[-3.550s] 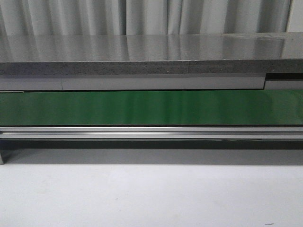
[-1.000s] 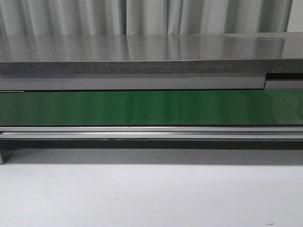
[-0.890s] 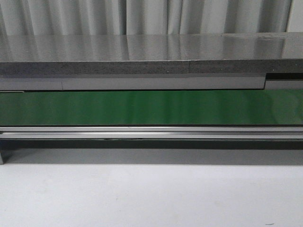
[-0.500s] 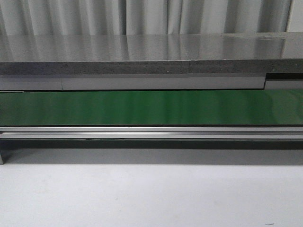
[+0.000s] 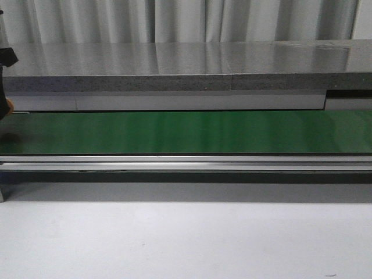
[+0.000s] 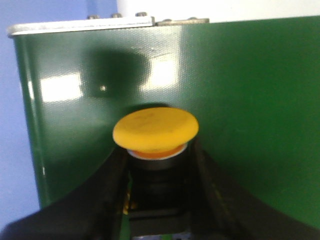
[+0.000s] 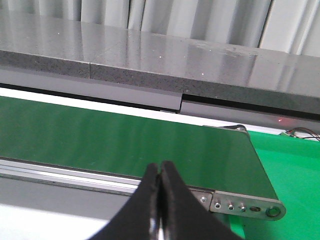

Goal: Move button from left to right
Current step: 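Lift the button and place it on the conveyor belt, open left gripper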

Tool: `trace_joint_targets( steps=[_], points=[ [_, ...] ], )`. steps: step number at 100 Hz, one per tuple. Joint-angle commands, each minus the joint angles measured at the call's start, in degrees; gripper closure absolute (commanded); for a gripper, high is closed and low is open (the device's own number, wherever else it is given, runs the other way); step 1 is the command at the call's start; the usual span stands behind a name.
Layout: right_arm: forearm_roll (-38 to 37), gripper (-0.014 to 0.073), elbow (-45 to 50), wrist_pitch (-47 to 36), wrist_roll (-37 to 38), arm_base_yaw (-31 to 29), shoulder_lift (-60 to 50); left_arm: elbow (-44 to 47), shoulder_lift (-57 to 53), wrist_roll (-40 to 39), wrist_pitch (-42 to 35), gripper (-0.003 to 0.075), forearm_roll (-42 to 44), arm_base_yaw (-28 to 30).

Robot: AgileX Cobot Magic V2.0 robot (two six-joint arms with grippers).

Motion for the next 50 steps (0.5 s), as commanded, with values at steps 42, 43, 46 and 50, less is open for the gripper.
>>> trace_joint_targets(
  steps=[42,43,46,50],
  points=[
    [-0.6,0.0662,0.1,-4.6,-0.1,-0.3,-1.0,-1.8,-3.1,-0.1,1.5,0.0096,-0.8,-0.5],
    [-0.6,0.0662,0.1,-4.6,-0.1,-0.3,-1.0,-1.8,-3.2,-0.1,1.6,0.0096,-0.8,-0.5],
    [-0.6,0.0662,0.1,-4.6,-0.1,-0.3,-1.0,-1.8,-3.5,-0.1,1.6,0.0097,-0.8,-0.5],
    [-0.6,0.0662,0.1,-4.6,-0.1,-0.3,-1.0,-1.8,-4.0,0.0,1.5,0.0097,-0.8,-0.5]
  ],
)
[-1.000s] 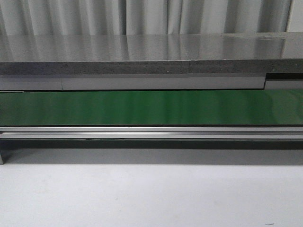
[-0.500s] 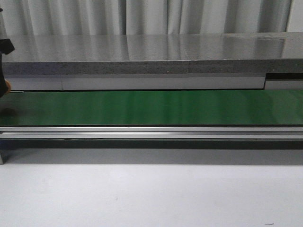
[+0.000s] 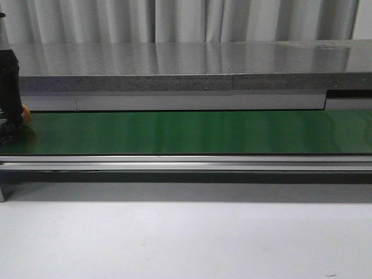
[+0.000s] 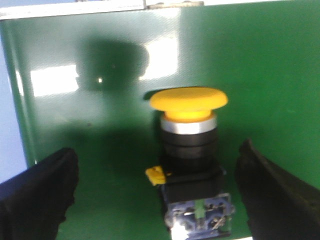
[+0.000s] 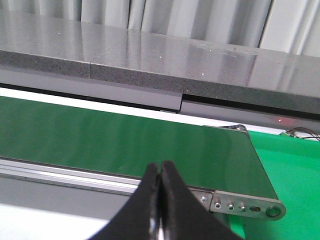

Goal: Move button from left to right
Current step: 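Lift the button and place it on the conveyor belt, open left gripper, then retract the left gripper while the belt carries the button along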

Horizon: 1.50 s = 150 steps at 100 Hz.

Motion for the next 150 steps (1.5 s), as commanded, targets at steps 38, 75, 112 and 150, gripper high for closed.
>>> trace_joint_targets(
  steps=[38,75,112,150],
  points=[
    [-0.6,0.0662,0.1,-4.6,-0.1,-0.3,-1.0,1.9,-18.7,4.9,-7.6,0.0097,-6.5,-0.3],
    [-0.6,0.0662,0.1,-4.6,-0.1,-0.3,-1.0,28.3,-44.3,6.4,-29.4,0.0097,-8.6,-0.3],
    [-0.6,0.0662,0.1,-4.6,-0.1,-0.3,-1.0,53.7,-71.5,6.4,-39.0,0.0097,-11.1,-0.3],
    [-0.6,0.0662,0.1,-4.6,-0.1,-0.3,-1.0,64.0,-91.7,10.1,-42.5,0.01,-15.6,-5.7]
  ],
)
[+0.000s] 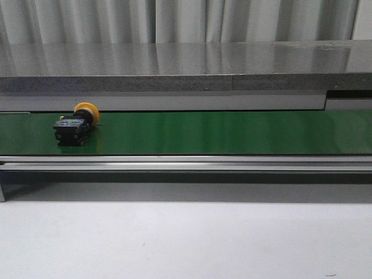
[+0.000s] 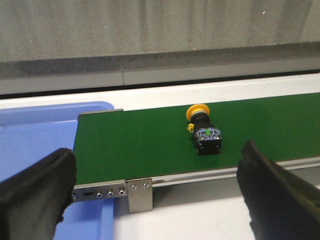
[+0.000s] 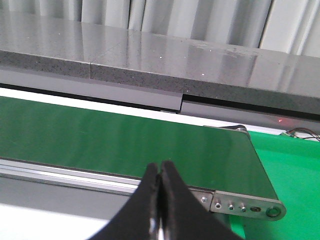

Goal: Move button from left to right
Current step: 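Retract the left gripper while the belt carries the button along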

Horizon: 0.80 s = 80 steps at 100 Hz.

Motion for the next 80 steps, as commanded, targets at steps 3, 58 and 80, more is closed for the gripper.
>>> trace_joint_targets(
  steps=[3,58,80],
  points=[
    [-0.6,0.0662,0.1,-4.6,-0.1,-0.3,-1.0,0.0,-2.6,0.3,-5.9,0.0104,-2.6,-1.1],
    [-0.6,0.0662,0.1,-4.6,-0.1,-0.3,-1.0,0.5,-3.2,0.3,-14.7,0.0353,-2.6,-1.0],
    [-0.6,0.0662,0.1,-4.6,-0.1,-0.3,-1.0,0.5,-3.2,0.3,-13.6,0.0646,-2.6,-1.0]
  ],
)
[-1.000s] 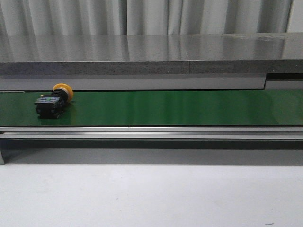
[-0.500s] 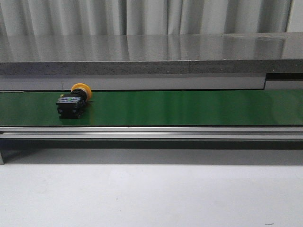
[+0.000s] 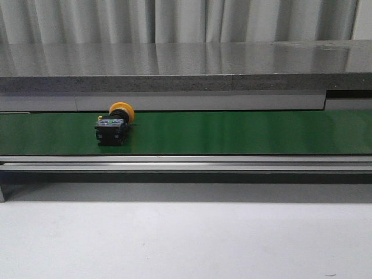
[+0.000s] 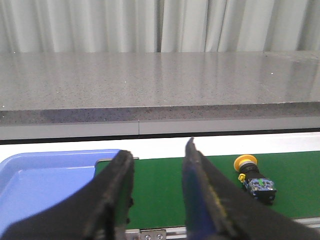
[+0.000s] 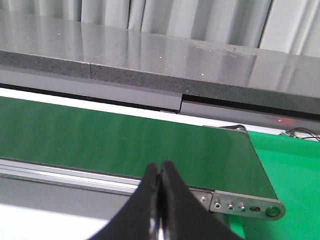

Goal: Move button from left to right
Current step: 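Retract the left gripper while the belt carries the button along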

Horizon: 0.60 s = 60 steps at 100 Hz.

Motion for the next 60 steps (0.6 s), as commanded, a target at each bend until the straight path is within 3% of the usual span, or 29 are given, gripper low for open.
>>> trace_joint_targets(
  steps=[1,5,39,60],
  points=[
    [-0.6,0.0662,0.1,-4.6,-0.1,-0.3,-1.0,-1.5,0.4,0.1,-3.5,0.0665,-1.0,-0.5],
    [-0.6,0.0662,0.1,-4.6,-0.1,-0.3,-1.0,-1.5,0.4,0.1,-3.4,0.0717,-1.0,-0.5],
    [-0.6,0.0662,0.0,-4.9,-0.1,-0.3,-1.0,-1.5,0.4,0.1,-3.1,0.0715,-1.0,-0.5],
    [-0.6,0.0662,0.0,-10.1,-0.1,-0.3,-1.0,-1.5,0.4,0.1,-3.1,0.0715,-1.0,-0.5]
  ],
)
